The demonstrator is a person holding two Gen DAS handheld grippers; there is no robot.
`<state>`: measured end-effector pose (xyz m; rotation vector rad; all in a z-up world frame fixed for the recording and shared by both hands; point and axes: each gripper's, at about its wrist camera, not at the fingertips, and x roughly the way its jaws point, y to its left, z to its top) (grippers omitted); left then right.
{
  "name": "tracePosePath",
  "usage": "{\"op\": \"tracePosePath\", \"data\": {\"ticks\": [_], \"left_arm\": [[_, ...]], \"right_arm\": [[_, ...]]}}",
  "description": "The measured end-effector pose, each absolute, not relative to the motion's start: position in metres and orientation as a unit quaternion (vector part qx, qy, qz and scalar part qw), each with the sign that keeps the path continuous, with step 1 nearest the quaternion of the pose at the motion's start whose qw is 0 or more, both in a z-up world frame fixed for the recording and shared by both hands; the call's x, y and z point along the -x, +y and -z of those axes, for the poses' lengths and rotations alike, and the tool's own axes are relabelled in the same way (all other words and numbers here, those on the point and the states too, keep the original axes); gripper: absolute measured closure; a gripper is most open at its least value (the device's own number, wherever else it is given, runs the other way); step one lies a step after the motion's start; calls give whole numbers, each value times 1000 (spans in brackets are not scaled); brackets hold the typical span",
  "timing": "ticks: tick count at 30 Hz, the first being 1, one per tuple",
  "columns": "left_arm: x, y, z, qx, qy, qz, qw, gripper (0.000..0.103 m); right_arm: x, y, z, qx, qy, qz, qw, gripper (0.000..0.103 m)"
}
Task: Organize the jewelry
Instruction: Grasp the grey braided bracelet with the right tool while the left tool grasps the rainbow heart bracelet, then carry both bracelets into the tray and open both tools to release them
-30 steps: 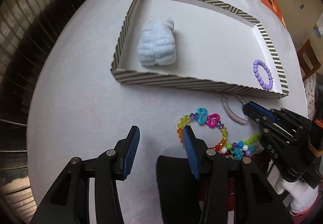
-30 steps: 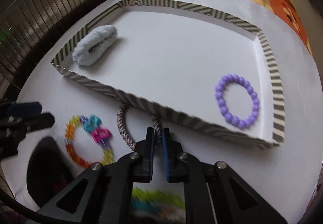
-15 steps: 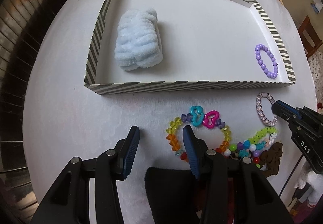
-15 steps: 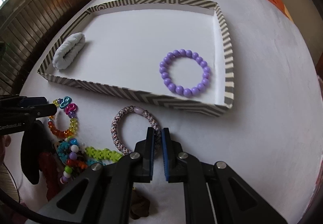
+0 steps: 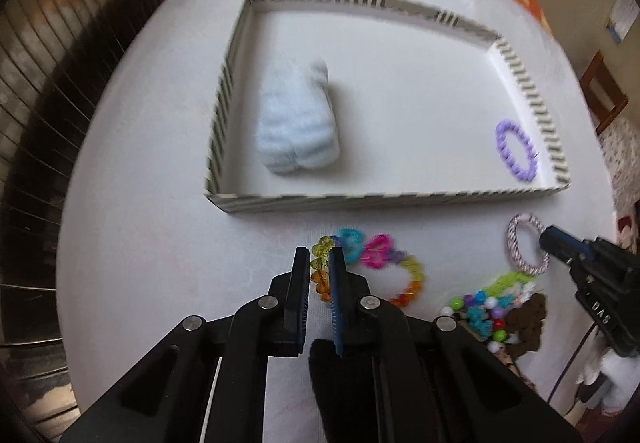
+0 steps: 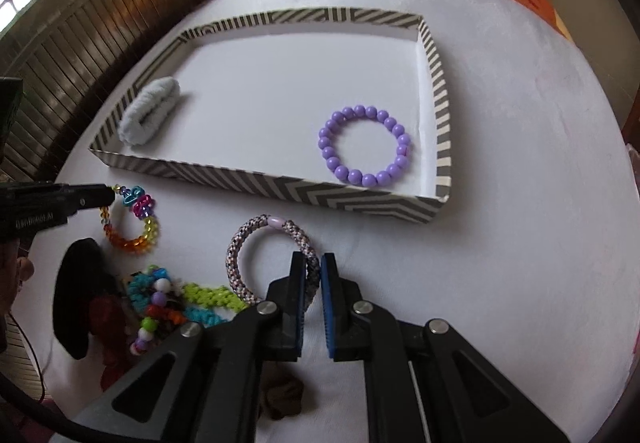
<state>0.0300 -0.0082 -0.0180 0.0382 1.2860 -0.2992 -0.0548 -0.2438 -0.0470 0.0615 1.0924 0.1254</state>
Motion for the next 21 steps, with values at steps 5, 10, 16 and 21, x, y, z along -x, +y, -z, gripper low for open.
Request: {"op": "tracePosePath", "data": {"ticks": [5, 10, 16, 21], "left_arm": [[-25, -3, -9, -10, 574, 152, 804, 103], [-18, 5, -36, -7, 552, 157, 819, 103], [-10, 11, -60, -19, 526, 151, 837, 103], [-6, 5, -76, -34, 507, 152, 848, 103]], "right_arm": [[67, -245, 24, -35, 502, -62, 862, 95], [80, -248, 0, -37, 481, -57, 874, 95], [93, -249, -19, -44, 465, -51, 883, 95], [100, -248, -24, -52, 460, -46, 885, 95]]}}
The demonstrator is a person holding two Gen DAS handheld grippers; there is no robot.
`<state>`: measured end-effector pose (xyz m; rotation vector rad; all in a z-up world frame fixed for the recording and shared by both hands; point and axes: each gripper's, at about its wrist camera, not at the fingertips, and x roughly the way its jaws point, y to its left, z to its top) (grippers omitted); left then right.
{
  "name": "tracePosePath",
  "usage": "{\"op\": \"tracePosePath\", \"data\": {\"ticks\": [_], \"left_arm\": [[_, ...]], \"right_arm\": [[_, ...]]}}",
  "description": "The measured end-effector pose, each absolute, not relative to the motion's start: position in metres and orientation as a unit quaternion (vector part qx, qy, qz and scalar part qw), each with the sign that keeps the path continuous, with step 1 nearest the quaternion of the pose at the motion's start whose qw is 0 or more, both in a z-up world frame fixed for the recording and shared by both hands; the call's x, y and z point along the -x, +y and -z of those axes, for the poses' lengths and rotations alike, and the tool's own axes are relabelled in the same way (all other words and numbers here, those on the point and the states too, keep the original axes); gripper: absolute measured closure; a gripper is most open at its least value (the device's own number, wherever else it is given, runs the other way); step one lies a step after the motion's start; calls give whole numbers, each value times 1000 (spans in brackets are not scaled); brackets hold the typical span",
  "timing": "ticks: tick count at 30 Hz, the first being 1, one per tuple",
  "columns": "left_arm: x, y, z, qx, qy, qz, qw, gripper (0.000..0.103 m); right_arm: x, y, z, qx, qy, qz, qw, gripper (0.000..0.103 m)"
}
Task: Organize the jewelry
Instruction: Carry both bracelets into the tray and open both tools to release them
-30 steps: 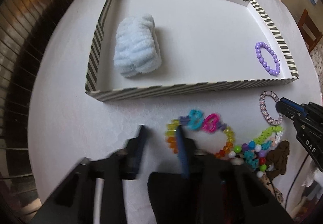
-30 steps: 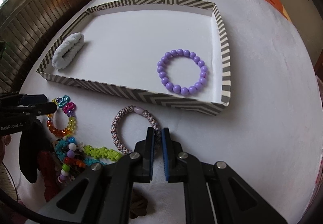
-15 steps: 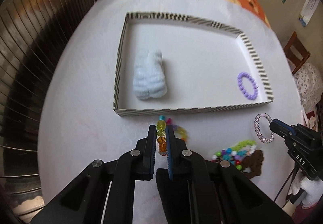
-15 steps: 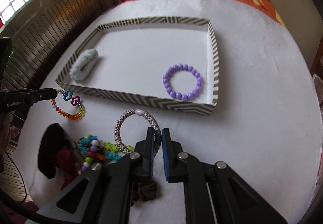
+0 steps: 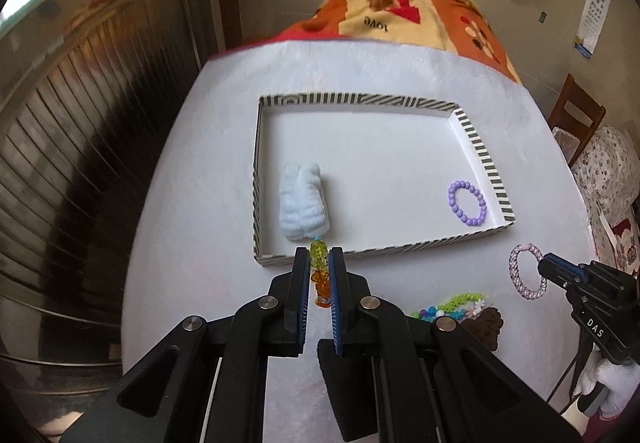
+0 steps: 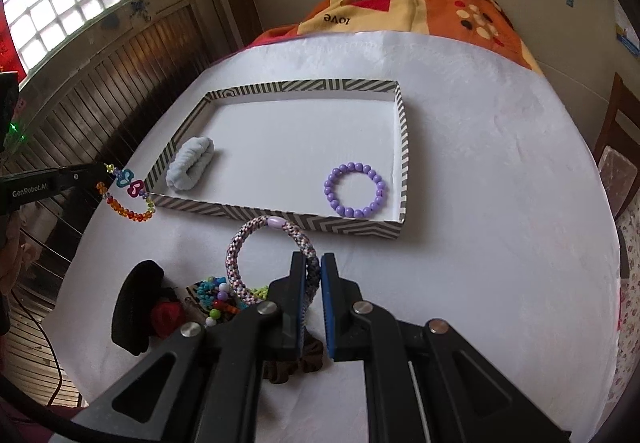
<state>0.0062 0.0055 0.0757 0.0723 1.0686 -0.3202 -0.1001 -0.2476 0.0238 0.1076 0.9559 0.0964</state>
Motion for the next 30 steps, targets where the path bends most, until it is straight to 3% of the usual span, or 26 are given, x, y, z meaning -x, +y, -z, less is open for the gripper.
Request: {"op": "tracePosePath", "data": {"ticks": [20, 30], "left_arm": [[-28, -54, -102, -88, 474, 185, 856, 103], [-53, -115, -86, -128, 481, 211, 841, 103]], "right_arm": [[98, -262, -33, -78, 446, -23, 891, 95], [72, -280, -31, -97, 439, -6, 893, 95]]}}
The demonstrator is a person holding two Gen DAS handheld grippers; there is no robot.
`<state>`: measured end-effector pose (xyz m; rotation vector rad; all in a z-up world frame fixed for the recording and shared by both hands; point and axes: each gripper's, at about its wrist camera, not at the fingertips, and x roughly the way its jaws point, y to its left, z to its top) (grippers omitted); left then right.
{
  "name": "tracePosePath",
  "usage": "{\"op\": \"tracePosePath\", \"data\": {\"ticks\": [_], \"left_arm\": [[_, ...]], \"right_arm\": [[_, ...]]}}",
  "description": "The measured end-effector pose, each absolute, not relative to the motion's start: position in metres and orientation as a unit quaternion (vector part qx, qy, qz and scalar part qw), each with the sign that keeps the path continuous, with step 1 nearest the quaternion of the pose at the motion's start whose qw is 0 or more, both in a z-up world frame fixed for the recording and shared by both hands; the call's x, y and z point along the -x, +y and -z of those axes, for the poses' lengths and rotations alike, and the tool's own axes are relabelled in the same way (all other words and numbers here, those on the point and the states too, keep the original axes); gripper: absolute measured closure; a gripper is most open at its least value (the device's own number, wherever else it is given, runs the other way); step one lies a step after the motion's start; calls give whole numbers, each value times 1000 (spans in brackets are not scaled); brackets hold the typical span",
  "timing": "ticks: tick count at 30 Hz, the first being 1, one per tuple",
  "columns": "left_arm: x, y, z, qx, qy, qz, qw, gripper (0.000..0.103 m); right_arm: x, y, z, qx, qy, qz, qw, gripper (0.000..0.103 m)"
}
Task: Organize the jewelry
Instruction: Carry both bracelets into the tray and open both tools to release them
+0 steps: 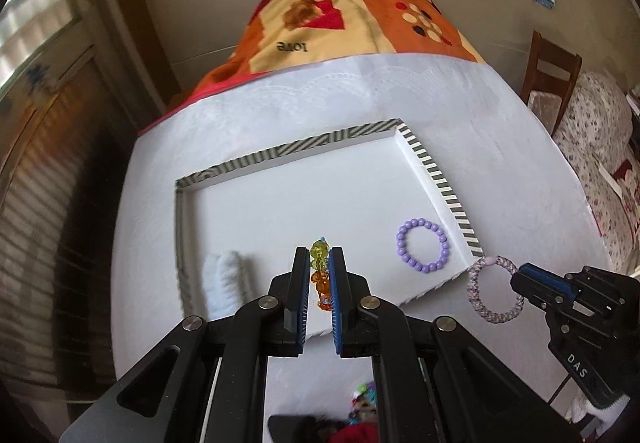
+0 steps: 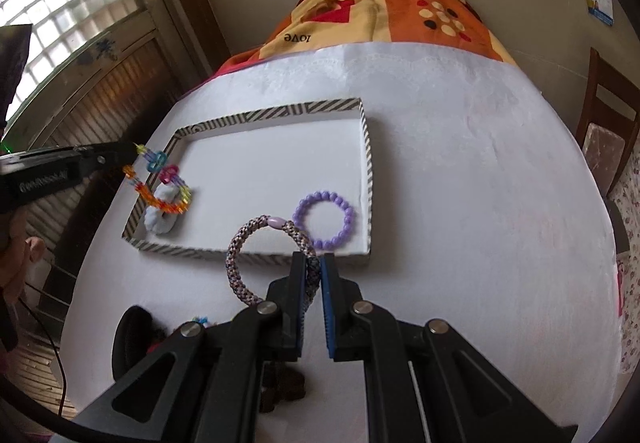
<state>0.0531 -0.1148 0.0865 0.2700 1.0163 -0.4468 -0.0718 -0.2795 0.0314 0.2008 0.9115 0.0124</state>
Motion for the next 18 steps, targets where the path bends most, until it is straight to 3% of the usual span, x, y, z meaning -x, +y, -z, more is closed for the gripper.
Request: {"op": "tracePosePath", "data": {"ticks": [18], "left_arm": [[-100, -130, -17, -125, 545, 182, 809, 103]], "right_arm": [[25, -299, -14, -107, 458, 7, 882, 95]]}}
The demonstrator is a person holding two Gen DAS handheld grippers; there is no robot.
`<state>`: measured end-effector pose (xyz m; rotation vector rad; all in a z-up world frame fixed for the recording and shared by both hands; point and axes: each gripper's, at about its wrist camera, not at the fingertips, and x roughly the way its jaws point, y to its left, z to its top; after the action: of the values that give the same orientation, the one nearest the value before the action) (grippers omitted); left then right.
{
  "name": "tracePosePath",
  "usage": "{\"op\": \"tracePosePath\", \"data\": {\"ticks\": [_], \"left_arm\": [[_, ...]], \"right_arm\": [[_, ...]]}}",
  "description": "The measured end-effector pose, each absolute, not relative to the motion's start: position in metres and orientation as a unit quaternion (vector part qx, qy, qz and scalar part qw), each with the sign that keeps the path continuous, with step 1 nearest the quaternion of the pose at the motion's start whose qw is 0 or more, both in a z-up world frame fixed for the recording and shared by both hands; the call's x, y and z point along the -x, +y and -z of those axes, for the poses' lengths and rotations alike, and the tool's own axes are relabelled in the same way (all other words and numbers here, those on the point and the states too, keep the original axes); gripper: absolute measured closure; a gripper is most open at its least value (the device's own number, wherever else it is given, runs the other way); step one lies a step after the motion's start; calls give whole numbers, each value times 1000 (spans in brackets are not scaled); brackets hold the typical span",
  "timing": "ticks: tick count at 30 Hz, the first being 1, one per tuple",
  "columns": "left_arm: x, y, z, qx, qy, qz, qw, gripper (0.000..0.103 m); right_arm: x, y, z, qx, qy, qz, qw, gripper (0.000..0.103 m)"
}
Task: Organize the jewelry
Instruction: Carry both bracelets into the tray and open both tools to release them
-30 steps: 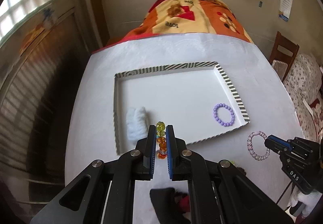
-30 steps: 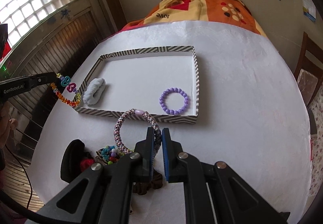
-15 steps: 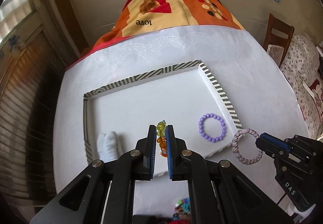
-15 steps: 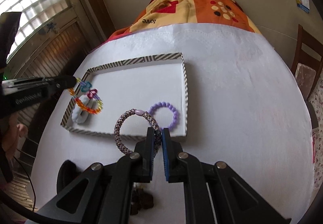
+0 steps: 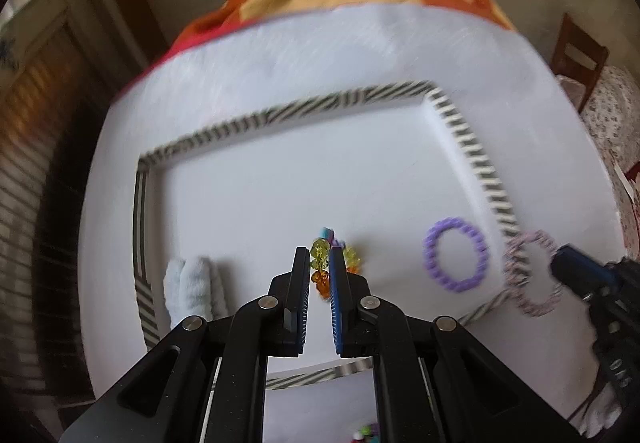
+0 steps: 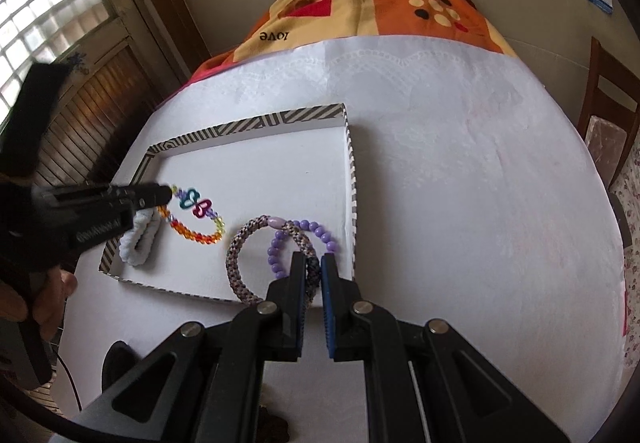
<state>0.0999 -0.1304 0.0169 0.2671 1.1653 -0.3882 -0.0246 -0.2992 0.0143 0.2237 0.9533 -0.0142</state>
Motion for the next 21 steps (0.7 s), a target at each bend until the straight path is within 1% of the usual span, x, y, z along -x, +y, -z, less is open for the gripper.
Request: {"op": "tracePosePath", "data": {"ticks": [10, 21], "left_arm": [[-105, -94, 4, -94, 568, 140, 806, 103], [-106, -76, 14, -58, 585, 113, 801, 103]], "right_arm": [[-6, -293, -4, -85, 477, -15, 875, 95], [-37, -264, 30, -63, 514, -63, 853, 95]]}}
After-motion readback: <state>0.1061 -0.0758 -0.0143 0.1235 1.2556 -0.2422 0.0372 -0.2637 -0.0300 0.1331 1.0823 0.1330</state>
